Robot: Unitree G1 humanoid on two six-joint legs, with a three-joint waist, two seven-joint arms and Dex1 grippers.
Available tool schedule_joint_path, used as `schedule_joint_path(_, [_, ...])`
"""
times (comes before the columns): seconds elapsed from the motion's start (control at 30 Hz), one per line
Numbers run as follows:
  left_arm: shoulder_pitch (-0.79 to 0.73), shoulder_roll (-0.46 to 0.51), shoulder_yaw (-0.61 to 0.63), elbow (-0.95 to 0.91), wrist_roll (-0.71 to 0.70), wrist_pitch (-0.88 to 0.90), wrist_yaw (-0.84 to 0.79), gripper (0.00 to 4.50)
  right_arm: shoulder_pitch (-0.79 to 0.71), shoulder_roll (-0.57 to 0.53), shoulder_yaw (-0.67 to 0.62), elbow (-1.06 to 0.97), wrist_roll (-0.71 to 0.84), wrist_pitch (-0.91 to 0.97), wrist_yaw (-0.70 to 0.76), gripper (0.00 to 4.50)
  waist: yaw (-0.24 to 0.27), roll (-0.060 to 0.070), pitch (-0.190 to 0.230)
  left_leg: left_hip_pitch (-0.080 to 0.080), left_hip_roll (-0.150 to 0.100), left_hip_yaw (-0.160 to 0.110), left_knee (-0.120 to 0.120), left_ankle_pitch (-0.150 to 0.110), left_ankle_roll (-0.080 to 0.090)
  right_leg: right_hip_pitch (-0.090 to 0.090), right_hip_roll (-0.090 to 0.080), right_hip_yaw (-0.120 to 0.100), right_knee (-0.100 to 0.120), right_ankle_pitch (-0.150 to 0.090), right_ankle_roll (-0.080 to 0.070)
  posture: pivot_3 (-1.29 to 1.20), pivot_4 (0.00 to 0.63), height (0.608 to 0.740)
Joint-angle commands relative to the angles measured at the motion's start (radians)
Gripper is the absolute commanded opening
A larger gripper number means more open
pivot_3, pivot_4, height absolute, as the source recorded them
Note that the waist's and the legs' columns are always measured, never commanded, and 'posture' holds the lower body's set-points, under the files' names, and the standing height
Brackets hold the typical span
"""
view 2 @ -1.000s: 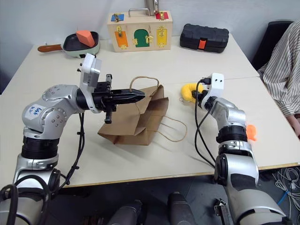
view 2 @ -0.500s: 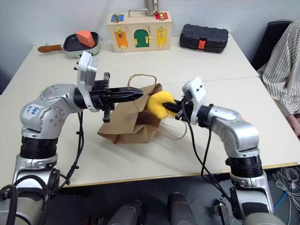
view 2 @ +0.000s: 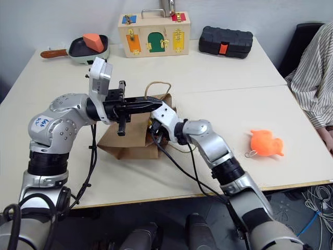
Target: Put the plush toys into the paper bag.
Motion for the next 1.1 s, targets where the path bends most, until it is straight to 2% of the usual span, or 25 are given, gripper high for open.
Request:
schedule_joint_path(0.03, [-0.004, 0.007, 0.016, -0.031, -0.005, -0.019, -0.001, 0.00, -0.010, 0.019, -0.083, -0.003, 0.033, -0.001, -0.013, 1.08, 0.001, 0.000, 0.000, 0.000, 0.000, 0.000, 0.000, 0.000, 0.000, 0.000, 0.000, 0.000, 0.000, 0.000, 0.000, 0.00, 0.150, 0.740])
schedule_joint_path(0.13, [0.004, 0.015, 0.025, -0.035, -0.007, -0.017, 0.003, 0.00, 0.038, -0.022, -0.155, -0.147, 0.106, 0.069, 0.019, 2.11, 0.002, 0.000, 0.000, 0.000, 0.000, -0.001, 0.001, 0.000, 0.000, 0.000, 0.000, -0.001, 0.000, 0.000, 0.000, 0.00, 0.150, 0.740])
schedule_joint_path(0.3, [0.012, 0.020, 0.036, -0.039, -0.011, -0.015, 0.009, 0.00, 0.188, -0.192, -0.296, -0.516, 0.282, 0.250, 0.081, 3.93, 0.004, 0.000, 0.000, -0.001, 0.000, -0.002, 0.000, 0.000, 0.000, 0.000, 0.000, -0.001, -0.001, 0.000, 0.000, 0.00, 0.150, 0.740])
schedule_joint_path(0.33, [0.012, 0.021, 0.037, -0.037, -0.011, -0.016, 0.009, 0.00, 0.225, -0.235, -0.372, -0.588, 0.351, 0.311, 0.080, 4.29, 0.004, 0.000, 0.000, -0.001, 0.000, -0.002, 0.000, 0.000, 0.000, 0.000, 0.000, 0.000, -0.002, 0.000, 0.000, 0.00, 0.150, 0.740])
schedule_joint_path(0.37, [0.014, 0.021, 0.039, -0.036, -0.012, -0.015, 0.009, 0.00, 0.256, -0.270, -0.438, -0.645, 0.411, 0.365, 0.076, 4.43, 0.005, 0.000, 0.000, -0.001, 0.000, -0.001, -0.001, 0.000, 0.000, 0.000, 0.000, 0.000, -0.003, 0.000, 0.000, 0.00, 0.150, 0.740])
schedule_joint_path(0.47, [0.016, 0.022, 0.045, -0.030, -0.014, -0.015, 0.009, 0.00, 0.371, -0.409, -0.643, -0.758, 0.510, 0.492, 0.049, 4.43, 0.008, 0.000, 0.000, -0.001, 0.000, -0.001, -0.002, 0.000, 0.000, 0.001, 0.000, 0.000, -0.004, 0.000, 0.000, 0.00, 0.150, 0.740])
schedule_joint_path(0.57, [0.016, 0.025, 0.048, -0.023, -0.014, -0.019, 0.002, 0.00, 0.493, -0.542, -0.795, -0.773, 0.445, 0.576, -0.046, 4.43, 0.023, 0.000, 0.000, -0.001, 0.000, -0.001, -0.002, -0.001, 0.001, 0.002, 0.000, 0.000, -0.005, 0.000, 0.000, 0.00, 0.150, 0.740])
schedule_joint_path(0.7, [0.012, 0.019, 0.051, -0.029, -0.019, -0.020, 0.005, 0.00, 0.639, -0.600, -0.887, -0.738, 0.315, 0.603, -0.195, 4.43, 0.037, 0.000, 0.000, 0.000, 0.000, 0.002, -0.001, -0.001, 0.001, 0.002, 0.000, 0.002, -0.006, 0.000, 0.000, 0.00, 0.150, 0.740])
schedule_joint_path(0.8, [0.012, 0.011, 0.055, -0.037, -0.024, -0.019, 0.015, 0.00, 0.695, -0.569, -0.905, -0.716, 0.281, 0.593, -0.258, 4.43, 0.041, 0.000, 0.000, 0.000, 0.000, 0.003, -0.001, -0.001, 0.001, 0.002, 0.000, 0.003, -0.005, 0.000, 0.000, 0.00, 0.150, 0.740])
schedule_joint_path(1.03, [0.020, 0.010, 0.057, -0.046, -0.024, -0.019, 0.023, 0.00, 0.723, -0.541, -0.792, -0.530, 0.150, 0.419, -0.314, 4.43, 0.035, 0.000, 0.000, 0.001, 0.000, 0.004, -0.001, -0.001, 0.001, 0.002, 0.000, 0.004, -0.005, 0.000, 0.000, 0.00, 0.150, 0.740])
schedule_joint_path(1.1, [0.018, 0.012, 0.061, -0.044, -0.024, -0.019, 0.025, 0.00, 0.722, -0.533, -0.783, -0.495, 0.146, 0.392, -0.307, 4.05, 0.035, 0.000, 0.000, 0.001, 0.000, 0.004, -0.001, -0.001, 0.001, 0.002, 0.000, 0.004, -0.005, 0.000, 0.000, 0.00, 0.150, 0.740])
